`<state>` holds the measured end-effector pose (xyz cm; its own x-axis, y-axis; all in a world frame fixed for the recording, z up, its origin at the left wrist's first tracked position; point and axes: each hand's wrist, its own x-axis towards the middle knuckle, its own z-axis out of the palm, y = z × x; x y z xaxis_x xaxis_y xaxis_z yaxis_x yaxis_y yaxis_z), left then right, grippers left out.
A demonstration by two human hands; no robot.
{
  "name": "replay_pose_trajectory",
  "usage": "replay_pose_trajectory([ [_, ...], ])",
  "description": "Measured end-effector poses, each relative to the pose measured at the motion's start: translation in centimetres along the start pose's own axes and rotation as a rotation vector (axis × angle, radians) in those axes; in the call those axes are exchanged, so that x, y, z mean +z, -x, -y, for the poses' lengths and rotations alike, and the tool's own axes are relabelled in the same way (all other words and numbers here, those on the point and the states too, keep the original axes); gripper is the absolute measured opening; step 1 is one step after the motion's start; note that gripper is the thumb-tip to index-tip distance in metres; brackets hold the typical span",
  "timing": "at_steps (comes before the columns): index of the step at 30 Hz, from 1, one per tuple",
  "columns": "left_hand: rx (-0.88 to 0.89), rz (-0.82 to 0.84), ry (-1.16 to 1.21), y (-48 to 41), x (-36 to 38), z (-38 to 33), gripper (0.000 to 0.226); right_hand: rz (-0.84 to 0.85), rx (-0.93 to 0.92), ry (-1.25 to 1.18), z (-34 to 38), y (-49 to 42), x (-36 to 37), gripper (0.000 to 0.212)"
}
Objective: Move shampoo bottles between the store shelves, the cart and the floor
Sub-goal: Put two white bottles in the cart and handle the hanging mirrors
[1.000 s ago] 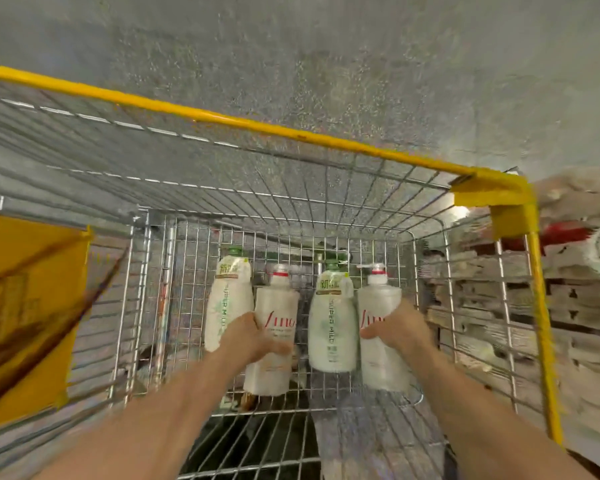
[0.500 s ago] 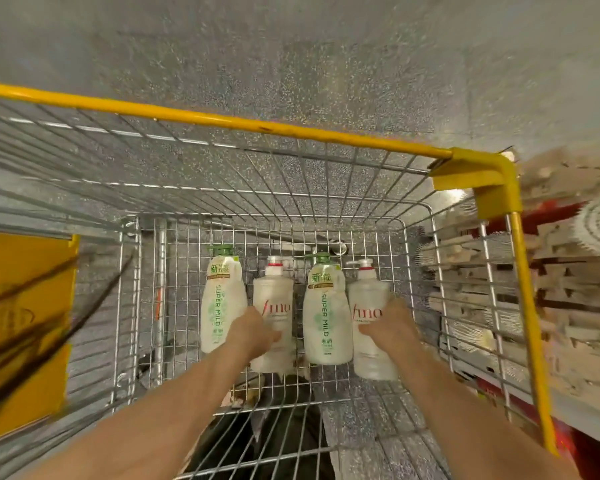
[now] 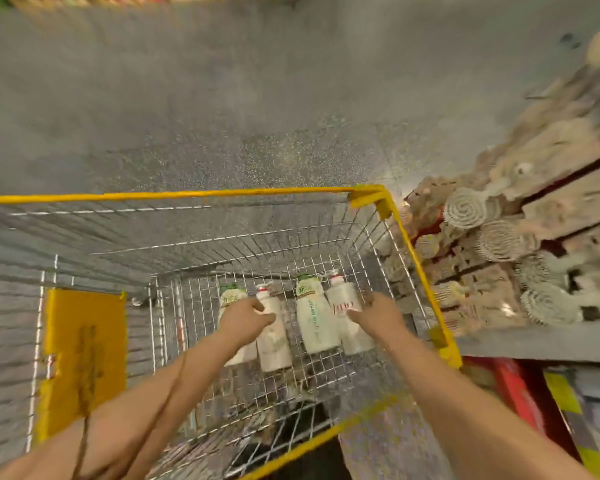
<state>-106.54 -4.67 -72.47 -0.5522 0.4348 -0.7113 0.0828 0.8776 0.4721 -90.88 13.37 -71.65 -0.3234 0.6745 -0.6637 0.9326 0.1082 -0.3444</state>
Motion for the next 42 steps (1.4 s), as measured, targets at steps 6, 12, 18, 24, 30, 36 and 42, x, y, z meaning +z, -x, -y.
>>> replay_pose_trajectory([
  [6, 0.238, -0.018, -0.060, 6.7, -2.9, -5.2, 0.027, -0.057, -0.028, -0.199, 0.4, 7.7, -4.4, 0.052],
  [12, 0.610, -0.094, -0.171, 15.3, -5.8, -18.5, 0.025, -0.228, -0.171, -0.541, -0.4, 18.5, -17.6, 0.030],
  [18, 1.013, -0.124, -0.173, 28.3, -4.0, -32.3, 0.020, -0.463, -0.339, -0.708, -5.9, 30.6, -30.9, 0.025],
  [24, 1.319, -0.128, -0.089, 41.4, 1.3, -42.7, 0.017, -0.696, -0.465, -0.680, -15.1, 41.8, -41.4, 0.030],
  [30, 1.489, -0.132, -0.090, 50.2, 6.1, -49.1, 0.022, -0.924, -0.524, -0.610, -23.0, 51.1, -48.0, 0.027],
  [36, 1.631, -0.086, -0.066, 57.1, 8.9, -54.7, 0.024, -1.133, -0.535, -0.520, -27.3, 57.5, -52.4, 0.026],
  [42, 1.741, -0.081, -0.095, 61.2, 10.3, -60.9, 0.028, -1.261, -0.484, -0.479, -29.3, 60.4, -56.3, 0.031],
])
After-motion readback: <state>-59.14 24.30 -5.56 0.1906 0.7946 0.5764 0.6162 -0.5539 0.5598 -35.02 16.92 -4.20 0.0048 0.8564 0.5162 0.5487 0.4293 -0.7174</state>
